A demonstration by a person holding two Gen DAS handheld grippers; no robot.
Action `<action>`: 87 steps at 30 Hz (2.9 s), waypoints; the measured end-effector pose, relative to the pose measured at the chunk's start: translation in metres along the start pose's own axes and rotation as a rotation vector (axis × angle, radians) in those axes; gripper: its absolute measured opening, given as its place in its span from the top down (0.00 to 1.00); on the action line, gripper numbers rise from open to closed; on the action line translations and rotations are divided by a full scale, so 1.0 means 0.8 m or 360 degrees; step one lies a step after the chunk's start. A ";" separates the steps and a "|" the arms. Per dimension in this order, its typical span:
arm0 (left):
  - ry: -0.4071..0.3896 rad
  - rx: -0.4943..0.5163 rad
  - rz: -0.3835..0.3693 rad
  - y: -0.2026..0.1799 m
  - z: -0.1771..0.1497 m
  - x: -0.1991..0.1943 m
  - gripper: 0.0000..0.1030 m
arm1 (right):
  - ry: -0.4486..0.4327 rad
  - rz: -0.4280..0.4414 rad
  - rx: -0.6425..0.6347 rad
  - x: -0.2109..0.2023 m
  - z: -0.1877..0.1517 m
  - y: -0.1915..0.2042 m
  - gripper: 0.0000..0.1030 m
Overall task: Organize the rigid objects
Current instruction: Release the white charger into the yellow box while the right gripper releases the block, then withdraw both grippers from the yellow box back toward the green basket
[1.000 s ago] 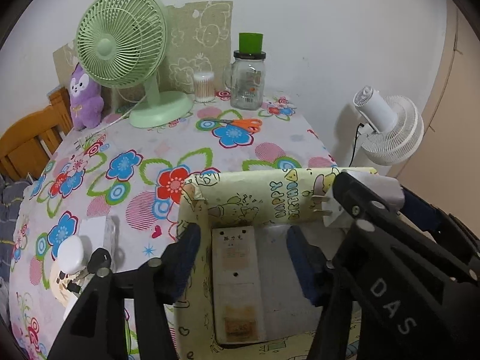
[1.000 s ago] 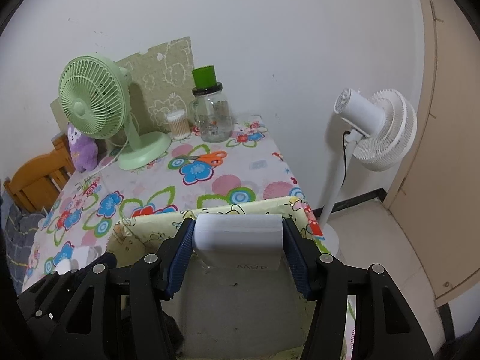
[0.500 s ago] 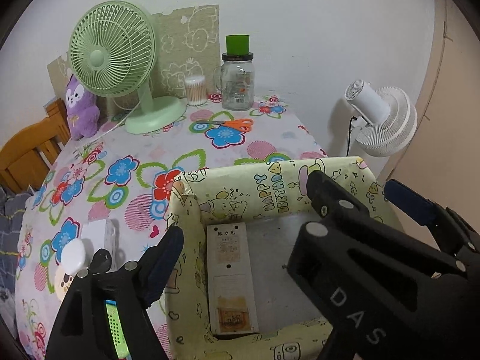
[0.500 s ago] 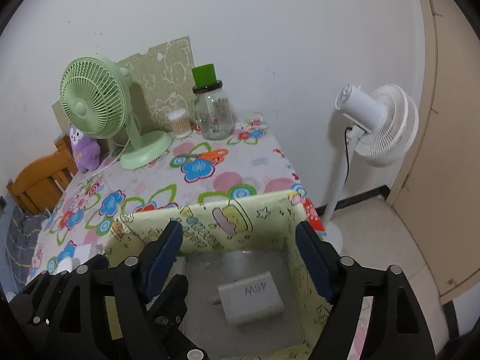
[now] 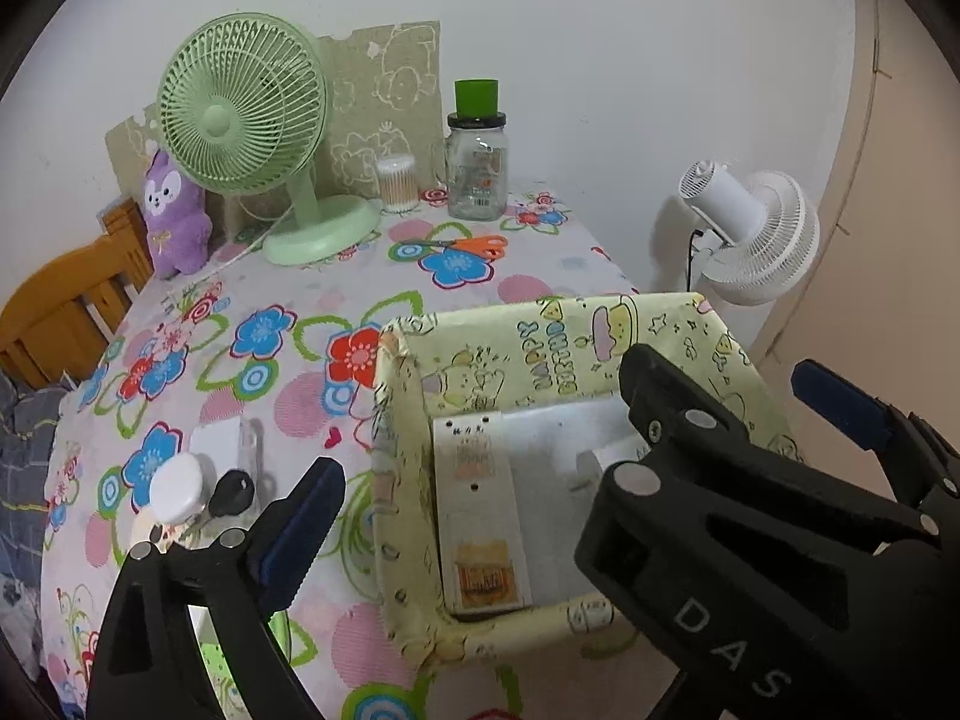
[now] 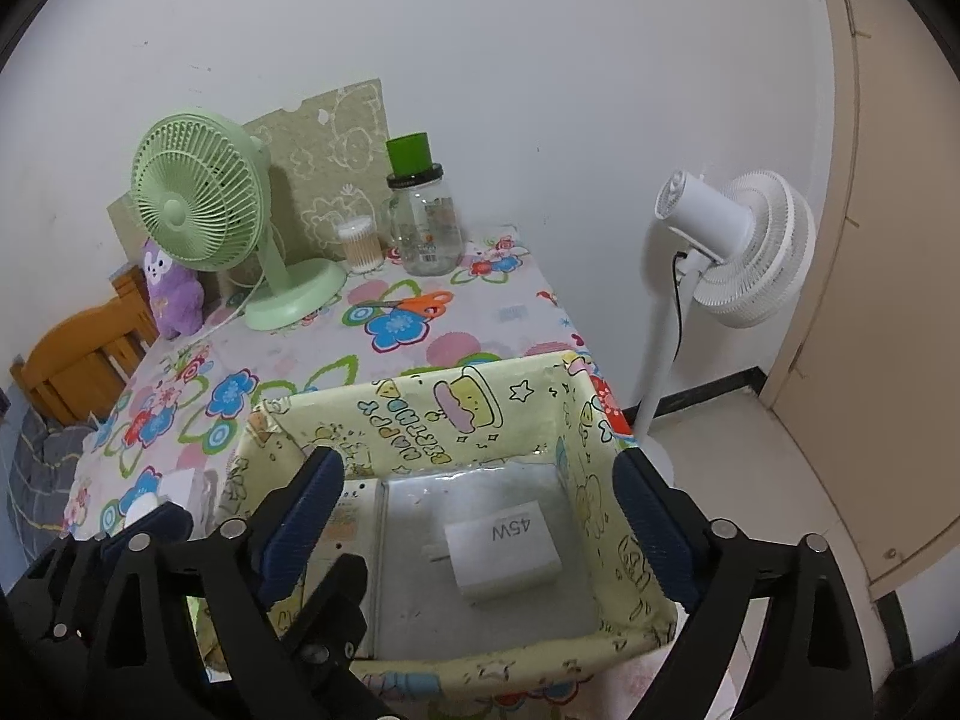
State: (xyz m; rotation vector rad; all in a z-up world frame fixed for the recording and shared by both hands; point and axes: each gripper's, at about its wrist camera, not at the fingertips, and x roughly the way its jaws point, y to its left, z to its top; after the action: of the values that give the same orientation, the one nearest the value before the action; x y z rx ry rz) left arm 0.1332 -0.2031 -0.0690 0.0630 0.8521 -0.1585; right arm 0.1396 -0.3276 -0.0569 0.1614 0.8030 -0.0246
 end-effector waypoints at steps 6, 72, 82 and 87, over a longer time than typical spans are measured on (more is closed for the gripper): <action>-0.0034 -0.0006 0.0010 0.016 -0.008 -0.019 0.05 | -0.0014 -0.0002 -0.0012 -0.019 -0.005 0.013 0.08; -0.0154 -0.0064 0.0129 0.226 -0.105 -0.108 0.00 | -0.0134 0.0030 -0.0194 -0.110 -0.091 0.214 0.04; -0.0054 -0.0136 0.0122 0.255 -0.122 -0.069 0.00 | -0.0087 0.0071 -0.0230 -0.081 -0.109 0.233 0.04; -0.0028 -0.0162 0.0137 0.266 -0.127 -0.053 0.00 | -0.0048 0.0089 -0.0249 -0.062 -0.117 0.242 0.04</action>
State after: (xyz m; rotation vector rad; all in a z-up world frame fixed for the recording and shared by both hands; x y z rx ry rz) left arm 0.0648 0.0234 -0.1053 0.0028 0.8375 -0.0348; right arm 0.0544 -0.1241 -0.0597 0.0351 0.7669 0.0880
